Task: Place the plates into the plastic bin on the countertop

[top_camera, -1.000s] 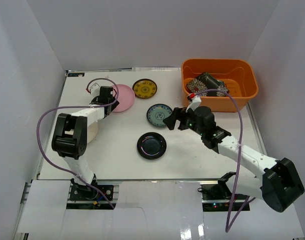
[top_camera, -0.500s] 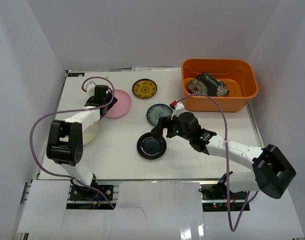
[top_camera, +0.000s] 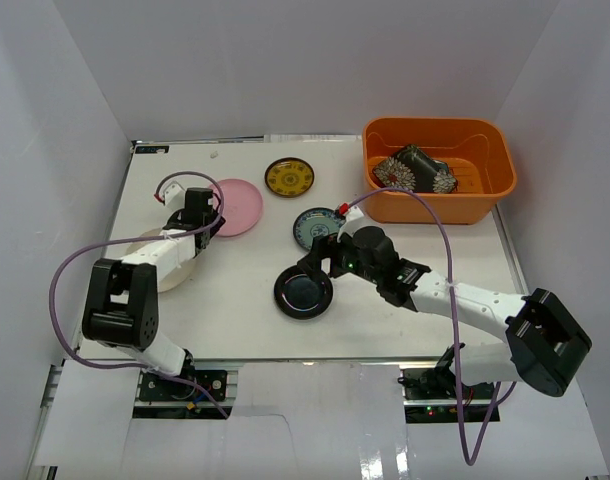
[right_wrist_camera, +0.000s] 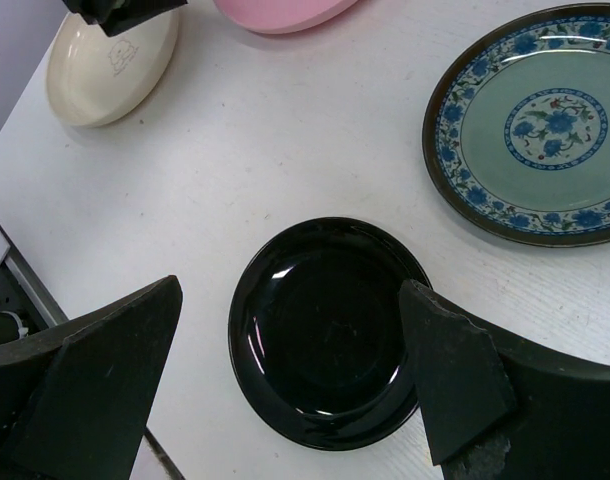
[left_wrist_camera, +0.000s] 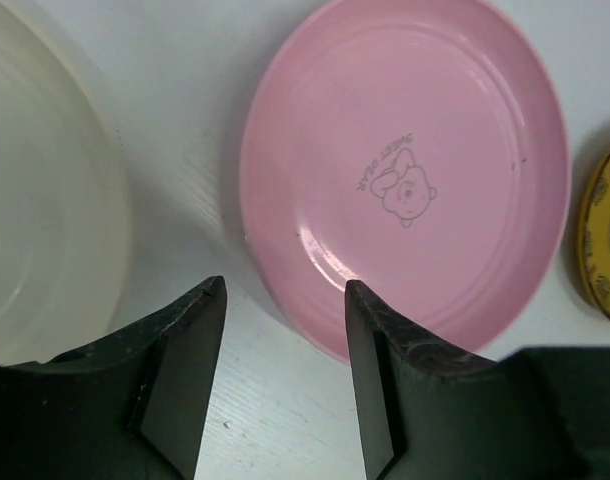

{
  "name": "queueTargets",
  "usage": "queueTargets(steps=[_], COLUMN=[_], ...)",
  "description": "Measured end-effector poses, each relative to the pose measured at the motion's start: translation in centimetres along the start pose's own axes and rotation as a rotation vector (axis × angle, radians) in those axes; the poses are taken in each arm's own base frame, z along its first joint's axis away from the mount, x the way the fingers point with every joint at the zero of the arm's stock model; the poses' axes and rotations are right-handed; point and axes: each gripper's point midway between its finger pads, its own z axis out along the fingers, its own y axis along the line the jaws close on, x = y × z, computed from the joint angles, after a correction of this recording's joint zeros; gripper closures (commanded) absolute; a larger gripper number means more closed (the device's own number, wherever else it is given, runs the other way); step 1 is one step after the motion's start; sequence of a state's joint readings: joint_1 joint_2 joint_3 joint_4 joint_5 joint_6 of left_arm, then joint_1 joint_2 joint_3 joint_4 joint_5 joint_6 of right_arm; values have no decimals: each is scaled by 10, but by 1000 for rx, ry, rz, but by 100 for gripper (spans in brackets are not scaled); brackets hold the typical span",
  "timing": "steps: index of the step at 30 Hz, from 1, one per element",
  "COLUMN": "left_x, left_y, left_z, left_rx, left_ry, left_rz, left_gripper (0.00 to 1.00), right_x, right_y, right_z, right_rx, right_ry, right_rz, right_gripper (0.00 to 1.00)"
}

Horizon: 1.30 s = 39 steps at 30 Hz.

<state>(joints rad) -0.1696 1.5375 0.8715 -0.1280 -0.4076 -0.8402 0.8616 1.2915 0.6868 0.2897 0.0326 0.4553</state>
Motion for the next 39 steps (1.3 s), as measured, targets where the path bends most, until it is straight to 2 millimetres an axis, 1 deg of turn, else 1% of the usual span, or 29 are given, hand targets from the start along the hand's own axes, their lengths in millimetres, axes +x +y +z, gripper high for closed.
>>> queueTargets(steps=[4,7,8,9,10,11,13,14,16,18,20,21,23,25,28,29,30,31,32,34,36,38,39], left_x=[16,27,30,32,33,31,20,16,14,10,-2,-13,-41,-73,-123,-134,-148,-150,-153,-148,-135,-116,-106], left_y=[7,12,12,13,12,10,-3,-6,-7,-8,-15,-21,-35,-52,-73,-77,-81,-81,-82,-80,-77,-73,-71], left_z=[15,29,33,36,39,41,41,40,37,30,17,6,-21,-58,-129,-151,-182,-189,-204,-221,-228,-225,-223], left_rx=[-35,-64,-71,-76,-78,-76,-37,-29,-22,-15,20,46,118,217,403,460,542,561,607,666,705,720,725], left_ry=[37,67,74,79,83,74,54,45,46,47,30,10,-48,-121,-251,-283,-328,-337,-349,-344,-313,-257,-222], left_rz=[27,50,56,61,61,53,32,31,35,40,35,27,0,-38,-105,-122,-145,-148,-152,-144,-125,-96,-79], left_gripper=[43,51,57,78,92,100,100,100,100,100,100,100,100,100,100,100,100,100,100,100,100,100,100], right_x=[2,4,6,8,10,13,21,27,35,42,47,49,55,61,63,62,61,60,60,56,52,50,48], right_y=[3,9,12,15,17,19,22,22,24,27,32,36,45,55,69,74,79,84,87,98,106,114,119], right_z=[0,0,0,0,1,3,7,10,18,28,40,47,62,81,117,131,143,155,166,195,221,242,254], right_rx=[-10,-23,-30,-38,-45,-50,-55,-54,-53,-53,-48,-49,-48,-43,-34,-34,-33,-36,-27,-25,-19,-13,-14], right_ry=[5,11,13,17,21,28,48,64,87,105,117,118,128,139,142,136,131,125,129,113,102,96,94], right_rz=[-3,-7,-10,-10,-11,-12,-11,-12,3,24,46,55,73,89,117,128,137,146,151,157,156,151,149], right_gripper=[5,5,5,5,5,5,5,6,6,6,6,6,7,11,17,18,19,20,20,20,18,15,11])
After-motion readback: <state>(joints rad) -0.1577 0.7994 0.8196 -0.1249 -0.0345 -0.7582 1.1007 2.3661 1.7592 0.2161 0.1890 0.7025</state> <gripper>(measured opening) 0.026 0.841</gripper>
